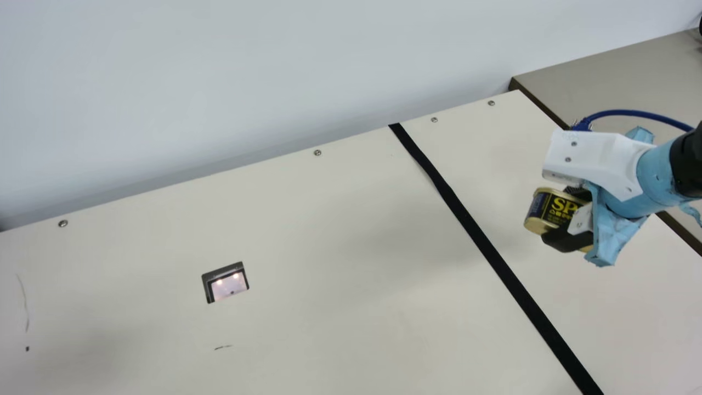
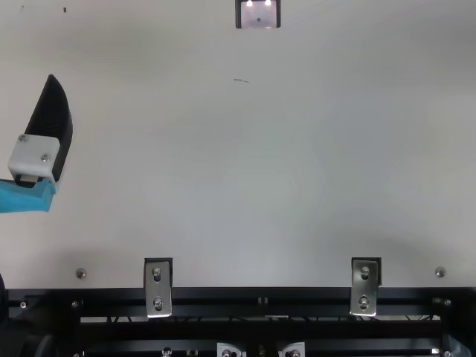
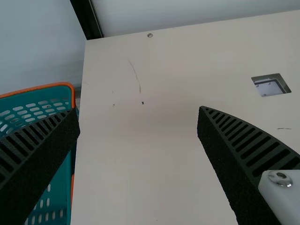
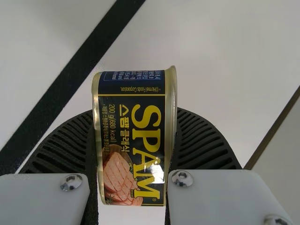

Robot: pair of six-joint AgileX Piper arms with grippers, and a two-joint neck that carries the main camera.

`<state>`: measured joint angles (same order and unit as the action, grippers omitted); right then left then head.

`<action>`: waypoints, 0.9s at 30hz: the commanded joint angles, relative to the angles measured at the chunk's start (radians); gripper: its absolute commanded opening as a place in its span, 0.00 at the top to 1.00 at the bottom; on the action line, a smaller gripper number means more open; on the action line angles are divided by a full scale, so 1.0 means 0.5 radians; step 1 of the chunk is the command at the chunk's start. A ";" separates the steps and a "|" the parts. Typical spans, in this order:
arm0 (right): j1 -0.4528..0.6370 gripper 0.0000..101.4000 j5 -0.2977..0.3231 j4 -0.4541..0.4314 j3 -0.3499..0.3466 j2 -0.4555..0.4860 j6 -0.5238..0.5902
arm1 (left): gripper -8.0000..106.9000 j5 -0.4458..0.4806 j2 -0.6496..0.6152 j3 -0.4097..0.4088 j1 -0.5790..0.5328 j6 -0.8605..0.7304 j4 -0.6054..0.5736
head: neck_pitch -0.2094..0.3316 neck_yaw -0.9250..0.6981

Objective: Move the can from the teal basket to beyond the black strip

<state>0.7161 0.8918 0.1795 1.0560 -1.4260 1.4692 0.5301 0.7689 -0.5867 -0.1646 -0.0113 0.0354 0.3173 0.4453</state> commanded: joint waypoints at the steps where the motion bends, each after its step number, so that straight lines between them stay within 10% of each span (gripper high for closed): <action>1: 0.013 1.00 0.005 -0.037 -0.021 -0.016 -0.012 | 0.15 0.000 0.000 0.000 0.000 0.000 0.000 | 0.070 0.051; 14: 0.105 1.00 -0.077 -0.091 -0.214 -0.086 -0.069 | 0.15 0.000 0.000 0.000 0.000 0.000 0.000 | 0.070 0.051; 15: 0.112 0.89 -0.090 -0.098 -0.226 -0.087 -0.077 | 0.15 0.000 0.000 0.000 0.000 0.000 0.000 | 0.070 0.051; 16: 0.119 0.00 -0.103 -0.101 -0.237 -0.088 -0.083 | 0.15 0.000 0.000 0.000 0.000 0.000 0.000 | 0.070 0.051; 27: 0.147 0.00 -0.182 0.006 -0.233 -0.047 -0.025 | 0.15 0.000 0.000 0.000 0.000 0.000 0.000 | 0.070 0.051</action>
<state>0.7957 0.7959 0.1615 0.9312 -1.4529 1.4448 0.5301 0.7689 -0.5867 -0.1646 -0.0113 0.0354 0.3173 0.4453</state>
